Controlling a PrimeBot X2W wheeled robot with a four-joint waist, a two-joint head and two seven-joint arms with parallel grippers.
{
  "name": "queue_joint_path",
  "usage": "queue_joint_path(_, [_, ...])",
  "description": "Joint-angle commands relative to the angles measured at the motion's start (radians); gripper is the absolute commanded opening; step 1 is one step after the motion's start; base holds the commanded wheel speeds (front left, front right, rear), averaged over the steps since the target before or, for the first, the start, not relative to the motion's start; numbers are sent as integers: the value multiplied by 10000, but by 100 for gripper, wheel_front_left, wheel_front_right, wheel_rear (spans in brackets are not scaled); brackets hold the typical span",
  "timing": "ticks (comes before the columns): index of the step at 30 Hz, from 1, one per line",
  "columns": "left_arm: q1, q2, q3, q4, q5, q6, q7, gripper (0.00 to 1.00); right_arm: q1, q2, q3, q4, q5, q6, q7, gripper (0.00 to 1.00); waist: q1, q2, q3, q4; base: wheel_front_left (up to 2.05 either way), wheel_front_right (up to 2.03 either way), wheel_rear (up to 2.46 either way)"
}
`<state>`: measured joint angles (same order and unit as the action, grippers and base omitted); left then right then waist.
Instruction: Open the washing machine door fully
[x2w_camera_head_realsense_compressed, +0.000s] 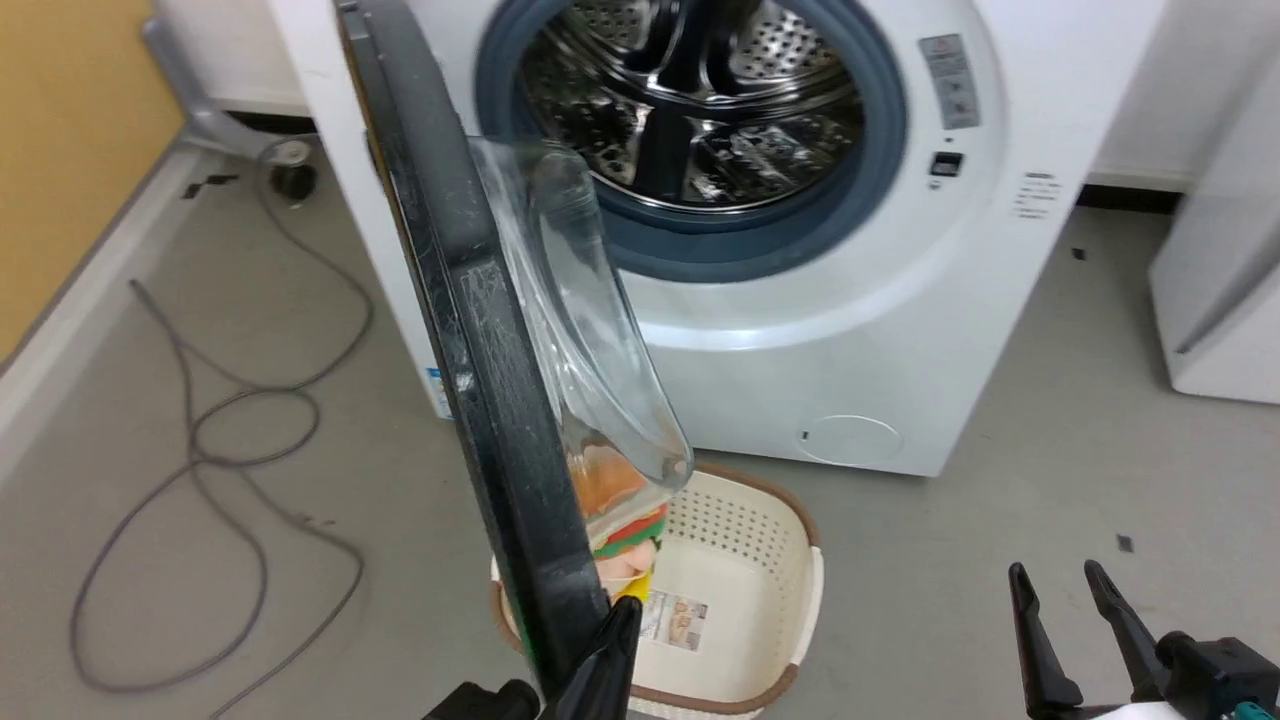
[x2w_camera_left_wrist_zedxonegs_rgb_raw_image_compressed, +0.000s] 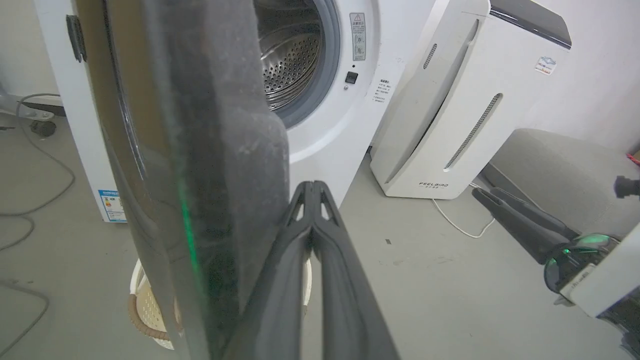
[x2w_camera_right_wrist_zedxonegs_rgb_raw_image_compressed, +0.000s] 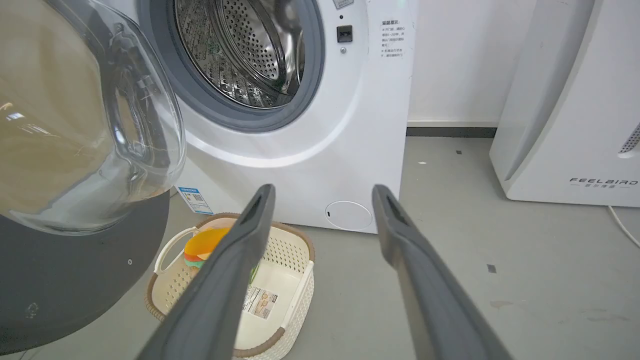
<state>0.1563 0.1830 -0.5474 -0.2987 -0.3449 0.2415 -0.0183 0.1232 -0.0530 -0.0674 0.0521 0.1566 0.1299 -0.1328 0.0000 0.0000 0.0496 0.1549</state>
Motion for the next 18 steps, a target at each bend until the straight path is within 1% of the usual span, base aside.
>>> queue_joint_path(1, [126,133,142,12,57,123,-38,0,121,28,-30,-65,-39,8,22,100,0,0,12,258,0,0,0])
queue_joint_path(8, [260,108,344,-121,202,381,-591,0,182,28,-236,-230,-106,8,148,100,0,0,75,1073,0,0,0])
queue_joint_path(11, [278,84,484,-123,150,380,-983,0,202,28,-300,-353,-146,8,209,100,0,0,132,1464,0,0,0])
queue_joint_path(14, [311,99,794,67,11,430,-1356,0,195,28,-305,-503,-212,8,279,100,0,0,185,1743,0,0,0])
queue_joint_path(18, [218,171,1385,477,-231,471,-1801,0,150,28,-330,-752,-284,8,332,100,0,0,277,1953,0,0,0])
